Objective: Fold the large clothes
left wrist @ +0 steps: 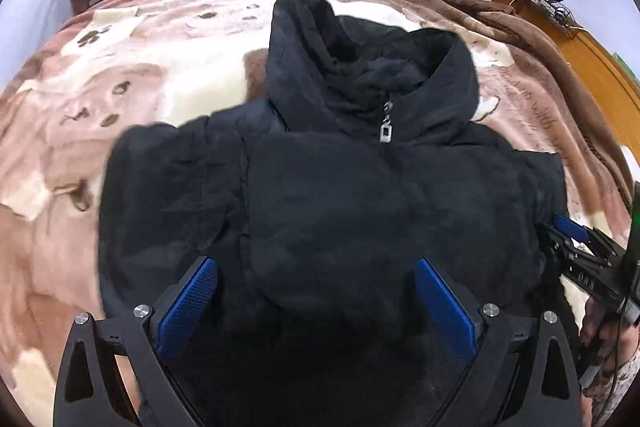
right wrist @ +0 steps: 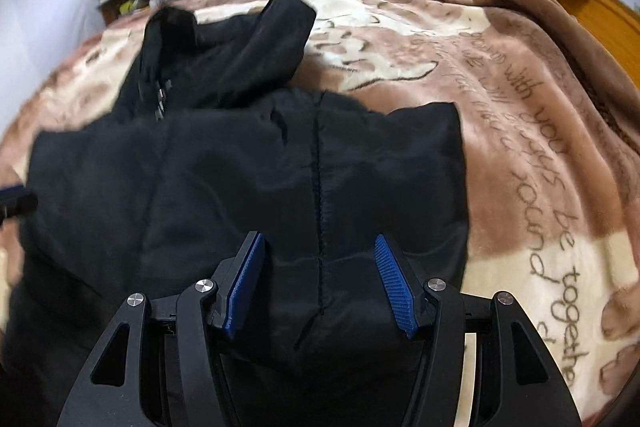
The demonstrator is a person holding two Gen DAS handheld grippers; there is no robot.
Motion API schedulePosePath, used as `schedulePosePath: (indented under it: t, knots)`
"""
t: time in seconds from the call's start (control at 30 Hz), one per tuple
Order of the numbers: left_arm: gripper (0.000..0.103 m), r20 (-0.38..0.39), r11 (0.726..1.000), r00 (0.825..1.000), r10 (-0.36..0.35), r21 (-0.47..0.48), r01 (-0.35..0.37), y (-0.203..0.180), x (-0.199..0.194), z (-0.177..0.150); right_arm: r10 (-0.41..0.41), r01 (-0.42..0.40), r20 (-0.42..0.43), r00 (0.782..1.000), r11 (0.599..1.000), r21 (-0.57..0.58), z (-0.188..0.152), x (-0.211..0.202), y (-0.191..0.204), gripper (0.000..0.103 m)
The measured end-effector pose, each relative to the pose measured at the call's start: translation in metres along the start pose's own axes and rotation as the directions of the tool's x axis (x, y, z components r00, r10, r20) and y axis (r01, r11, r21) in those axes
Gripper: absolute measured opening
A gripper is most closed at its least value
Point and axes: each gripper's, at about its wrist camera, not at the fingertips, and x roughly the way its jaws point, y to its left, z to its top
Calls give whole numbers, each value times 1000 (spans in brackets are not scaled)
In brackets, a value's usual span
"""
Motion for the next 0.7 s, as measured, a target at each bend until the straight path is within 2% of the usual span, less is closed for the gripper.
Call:
schedulePosePath:
  t: [0.07, 0.2, 0.27, 0.3, 0.37, 0.4, 0.43, 0.53, 0.57, 0.7]
  knots:
    - [101, -31, 999, 999, 32, 4, -32, 4, 18, -4, -1, 1, 8, 1000, 1000, -5, -7, 2, -3, 58]
    - [101, -61, 1000, 998, 12, 19, -11, 10, 29, 0, 37, -36, -41, 998, 999, 19, 6, -3, -11, 58]
    - [101, -50, 1000, 998, -27, -4, 27, 18, 21, 11, 102, -103, 12, 995, 992, 79, 21, -17, -22, 58]
    - [101, -21, 998, 998, -52, -22, 51, 25, 12, 22, 154, -159, 53, 987, 979, 127, 33, -26, -31, 59]
    - [101, 26, 997, 998, -57, -41, 58, 35, -1, 45, 202, -218, 102, 974, 958, 185, 57, -32, -40, 59]
    - [101, 40, 996, 997, -59, -58, 61, 40, -4, 59, 217, -237, 118, 969, 952, 196, 72, -31, -42, 65]
    - [101, 49, 996, 997, -56, -67, 59, 43, -5, 73, 217, -238, 126, 968, 953, 186, 87, -27, -42, 68]
    - [101, 95, 993, 994, -46, -102, 56, 55, -3, 118, 172, -189, 107, 979, 966, 178, 129, -3, -35, 71]
    - [101, 107, 994, 993, -47, -97, 57, 56, 1, 135, 178, -194, 103, 979, 963, 186, 139, 5, -33, 71]
    - [101, 82, 985, 994, -73, -152, 85, 63, 31, 174, 198, -220, 120, 973, 951, 217, 175, 39, -31, 77]
